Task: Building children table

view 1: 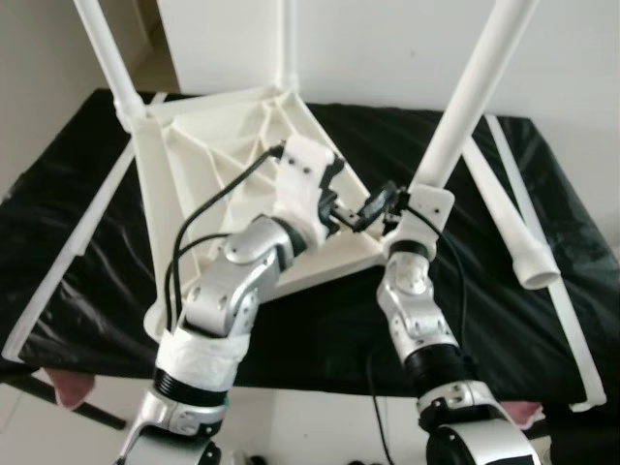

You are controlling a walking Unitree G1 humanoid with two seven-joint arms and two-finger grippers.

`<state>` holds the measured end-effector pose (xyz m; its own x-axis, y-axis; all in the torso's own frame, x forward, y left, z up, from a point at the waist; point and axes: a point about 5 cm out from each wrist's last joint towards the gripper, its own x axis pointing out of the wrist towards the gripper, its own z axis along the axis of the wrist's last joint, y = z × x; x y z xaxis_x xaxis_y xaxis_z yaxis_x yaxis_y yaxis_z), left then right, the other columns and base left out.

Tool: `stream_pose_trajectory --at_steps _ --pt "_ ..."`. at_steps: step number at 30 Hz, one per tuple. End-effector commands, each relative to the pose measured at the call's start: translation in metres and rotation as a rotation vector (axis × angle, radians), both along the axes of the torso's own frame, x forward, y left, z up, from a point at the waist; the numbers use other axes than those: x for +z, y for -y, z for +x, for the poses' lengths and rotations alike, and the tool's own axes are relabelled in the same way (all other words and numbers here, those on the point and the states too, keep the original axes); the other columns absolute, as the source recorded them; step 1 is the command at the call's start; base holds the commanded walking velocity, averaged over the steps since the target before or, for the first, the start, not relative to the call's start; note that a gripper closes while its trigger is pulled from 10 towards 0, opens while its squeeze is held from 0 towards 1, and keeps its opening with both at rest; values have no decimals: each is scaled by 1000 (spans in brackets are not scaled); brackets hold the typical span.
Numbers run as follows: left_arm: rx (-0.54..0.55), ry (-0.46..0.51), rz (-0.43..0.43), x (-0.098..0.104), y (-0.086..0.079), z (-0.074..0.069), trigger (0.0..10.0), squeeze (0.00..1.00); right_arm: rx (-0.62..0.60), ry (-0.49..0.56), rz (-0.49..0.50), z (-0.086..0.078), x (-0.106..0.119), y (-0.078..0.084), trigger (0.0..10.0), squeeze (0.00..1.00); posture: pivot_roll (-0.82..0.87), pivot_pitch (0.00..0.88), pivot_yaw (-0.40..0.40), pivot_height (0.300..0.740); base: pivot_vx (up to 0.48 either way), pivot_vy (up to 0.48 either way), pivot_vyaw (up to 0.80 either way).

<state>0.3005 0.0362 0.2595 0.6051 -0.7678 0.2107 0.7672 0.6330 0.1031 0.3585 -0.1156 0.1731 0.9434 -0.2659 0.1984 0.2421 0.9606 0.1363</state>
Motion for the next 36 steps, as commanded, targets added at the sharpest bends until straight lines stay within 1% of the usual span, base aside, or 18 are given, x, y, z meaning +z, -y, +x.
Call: stream_pose_trajectory --at_steps 1,7,10,11,14,15,20,21,22,23,25,27,28,30,31,34,35,36 --pt "-54 8 38 -4 5 -7 10000 0 9 -79 11 -4 -21 9 10000 1000 -86 160 1 740 0 0 0" --pt "-67 7 59 -8 7 -9 10000 0 39 -64 2 -3 -20 14 10000 1000 -90 165 3 740 0 0 0" --pt "-69 5 63 -8 7 -9 10000 0 65 -42 -25 -3 -17 16 10000 1000 -90 166 6 740 0 0 0" --pt "-72 2 66 -9 8 -10 10000 0 113 -17 -46 -3 -13 17 10000 627 -90 167 7 740 0 0 0" --pt "-76 1 67 -9 9 -11 10000 0 153 -3 -53 -2 -11 17 10000 627 -90 167 8 740 0 0 0" --pt "-78 -1 73 -10 9 -11 10000 0 191 9 -50 -2 -9 18 10000 0 -90 166 9 740 0 0 0" --pt "-89 -2 111 -17 11 -14 10000 0 317 60 -107 -1 1 26 10000 0 -92 166 10 740 0 0 0" --pt "-89 -2 111 -17 11 -14 10000 0 317 60 -107 -1 1 26 10000 0 -92 166 10 740 0 0 0" --pt "-95 2 137 -20 12 -15 10000 0 365 73 -140 1 6 35 10000 0 -92 166 9 740 0 0 0" --pt "-97 5 149 -22 12 -16 10000 0 375 77 -156 1 8 39 10000 0 -92 166 9 740 0 0 0" --pt "-97 8 164 -24 13 -16 10000 0 389 78 -165 2 9 42 10000 0 -92 165 10 740 0 0 0" --pt "-96 19 202 -29 13 -16 10000 0 431 81 -194 2 12 47 10000 0 -91 167 7 740 0 0 0" --pt "-96 19 202 -29 13 -16 10000 0 431 81 -194 2 12 47 10000 0 -91 167 7 740 0 0 0" --pt "-95 25 238 -35 12 -17 10000 0 494 81 -231 2 14 52 10000 0 -91 167 7 740 0 0 0" --pt "-95 25 238 -35 12 -17 10000 0 494 81 -231 2 14 52 10000 0 -91 167 7 740 0 0 0" --pt "-94 29 268 -40 12 -18 10000 0 607 55 -287 1 13 56 10000 0 -90 167 5 740 0 0 0" --pt "-94 29 268 -40 12 -18 10000 0 607 55 -287 1 13 56 10000 0 -90 167 5 740 0 0 0" --pt "-95 31 270 -40 12 -18 10000 0 650 49 -300 1 12 58 10000 0 -89 166 4 740 0 0 0"
